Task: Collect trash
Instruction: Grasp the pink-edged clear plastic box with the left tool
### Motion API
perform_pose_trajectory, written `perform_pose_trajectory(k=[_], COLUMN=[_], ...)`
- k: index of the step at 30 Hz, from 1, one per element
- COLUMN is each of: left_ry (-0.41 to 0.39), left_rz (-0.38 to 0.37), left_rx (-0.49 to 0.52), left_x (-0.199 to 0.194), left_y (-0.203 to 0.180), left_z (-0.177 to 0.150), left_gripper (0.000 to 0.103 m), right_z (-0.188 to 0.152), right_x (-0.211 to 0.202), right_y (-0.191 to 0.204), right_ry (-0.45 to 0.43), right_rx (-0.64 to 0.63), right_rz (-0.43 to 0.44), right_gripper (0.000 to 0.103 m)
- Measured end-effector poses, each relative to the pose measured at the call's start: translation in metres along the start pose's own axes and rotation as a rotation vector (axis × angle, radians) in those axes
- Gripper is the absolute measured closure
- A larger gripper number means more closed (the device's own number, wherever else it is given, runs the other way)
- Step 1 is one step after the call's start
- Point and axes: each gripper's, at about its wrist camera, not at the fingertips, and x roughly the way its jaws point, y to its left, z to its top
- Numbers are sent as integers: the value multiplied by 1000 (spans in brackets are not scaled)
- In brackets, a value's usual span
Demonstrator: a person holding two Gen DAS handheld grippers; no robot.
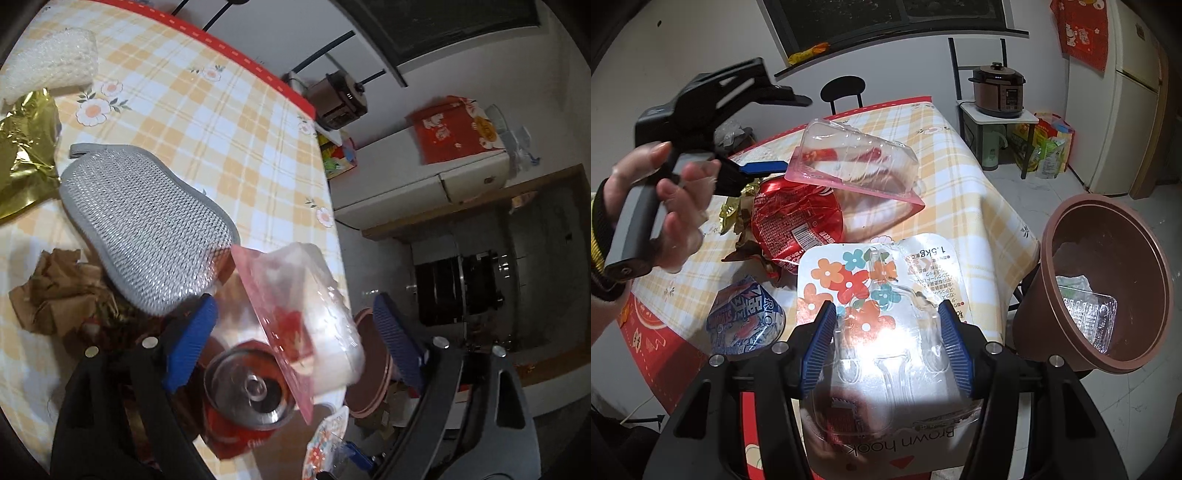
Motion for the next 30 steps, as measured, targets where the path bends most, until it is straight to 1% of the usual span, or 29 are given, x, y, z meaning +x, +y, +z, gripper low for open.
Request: perform_pose_trajectory(k=[7, 9, 10, 11, 12, 13, 15, 18, 22, 26, 30], left_ry=[40, 41, 39, 37, 35, 34, 27, 14, 0, -39, -116], left_rz=[-1, 2, 2, -16, -35, -42, -32, -76, -114, -149, -161], left_rx=[-71, -70, -65, -62, -61, -57, -41, -28, -14, 23, 104], left_x=[23, 27, 28, 28, 27, 26, 23, 16, 1, -26, -67], left_y=[10, 9, 9, 8, 8, 6, 3, -1, -9, -22, -37], left_z=[3, 3, 3, 4, 4, 5, 6, 7, 8, 6, -1], left_gripper=[17, 20, 28, 39, 44, 46, 47, 48, 48, 48, 48], right_z=[1, 2, 2, 2, 3, 3, 4, 6, 8, 13, 18], right_x=[2, 3, 2, 2, 2, 2, 2, 2, 1, -6, -20], right_y=[-2, -2, -2, -2, -2, -3, -3, -2, 0, 3, 1], right_ry=[9, 9, 9, 8, 7, 6, 4, -2, -9, -28, -61], right_rx=[0, -1, -2, -3, -3, -4, -6, -6, -13, -19, -24], right_rz=[-6, -6, -6, -5, -5, -5, -4, -2, 2, 3, -5], right_gripper=[46, 46, 46, 46, 46, 46, 46, 46, 46, 46, 46])
